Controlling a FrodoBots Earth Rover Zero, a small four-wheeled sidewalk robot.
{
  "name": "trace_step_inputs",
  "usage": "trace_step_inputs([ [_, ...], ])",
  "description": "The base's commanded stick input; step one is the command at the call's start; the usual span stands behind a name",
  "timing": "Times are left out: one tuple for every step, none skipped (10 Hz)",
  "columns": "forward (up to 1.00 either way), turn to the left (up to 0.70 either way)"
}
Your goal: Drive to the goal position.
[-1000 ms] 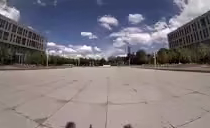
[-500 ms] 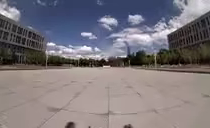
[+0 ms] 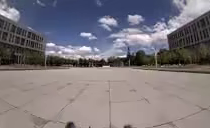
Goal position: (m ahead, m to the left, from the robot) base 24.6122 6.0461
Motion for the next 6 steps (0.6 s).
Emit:
trace_step_inputs([
  [0.7,0.0],
  [0.7,0.0],
  [0.7,0.0],
  [0.7,0.0],
  [0.7,0.0],
  [0.7,0.0],
])
